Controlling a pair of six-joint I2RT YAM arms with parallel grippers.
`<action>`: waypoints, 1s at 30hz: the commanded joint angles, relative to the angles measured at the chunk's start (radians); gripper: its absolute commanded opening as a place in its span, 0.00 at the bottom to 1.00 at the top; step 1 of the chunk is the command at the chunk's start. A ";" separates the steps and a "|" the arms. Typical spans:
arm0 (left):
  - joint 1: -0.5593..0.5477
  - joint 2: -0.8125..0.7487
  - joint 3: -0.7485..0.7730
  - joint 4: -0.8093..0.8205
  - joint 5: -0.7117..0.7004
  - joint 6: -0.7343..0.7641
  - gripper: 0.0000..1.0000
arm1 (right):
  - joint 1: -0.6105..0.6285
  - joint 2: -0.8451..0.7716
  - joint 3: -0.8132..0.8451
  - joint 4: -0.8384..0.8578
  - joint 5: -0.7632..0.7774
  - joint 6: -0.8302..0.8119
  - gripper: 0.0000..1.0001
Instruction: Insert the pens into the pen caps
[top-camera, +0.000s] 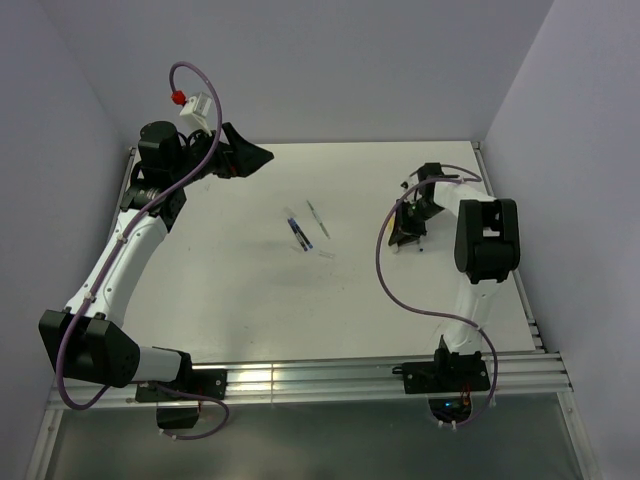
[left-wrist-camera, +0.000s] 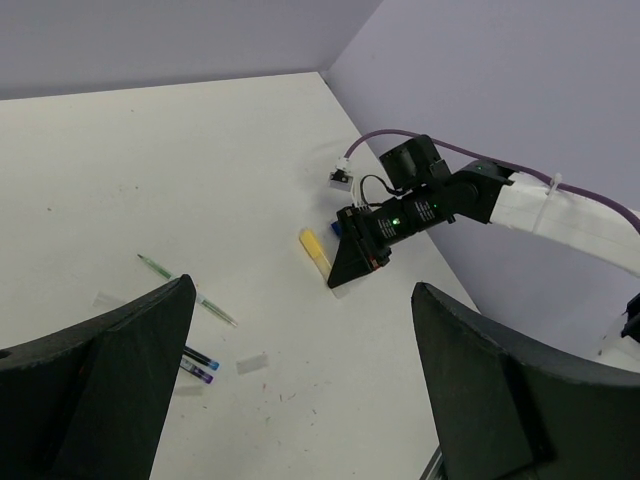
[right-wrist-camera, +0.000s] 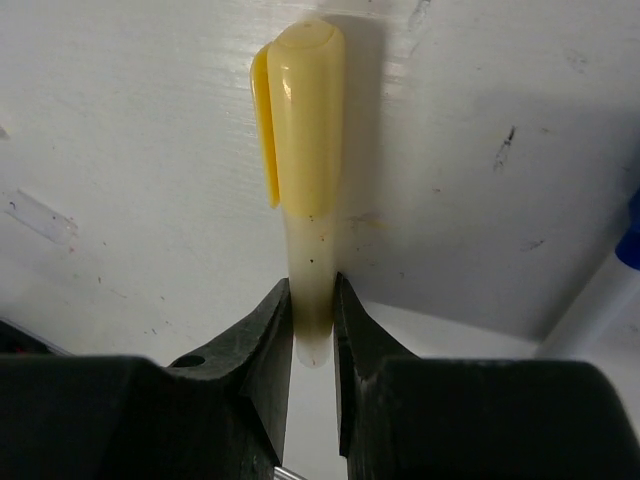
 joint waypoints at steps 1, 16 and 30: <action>-0.001 -0.013 0.028 0.018 0.023 -0.011 0.95 | 0.001 0.032 0.036 -0.044 -0.053 0.013 0.04; -0.001 -0.011 0.029 0.026 0.039 -0.031 0.95 | -0.050 0.075 0.053 -0.133 0.037 -0.014 0.31; -0.001 -0.017 0.029 0.018 0.035 -0.021 0.96 | -0.052 0.026 0.128 -0.176 0.104 -0.048 0.56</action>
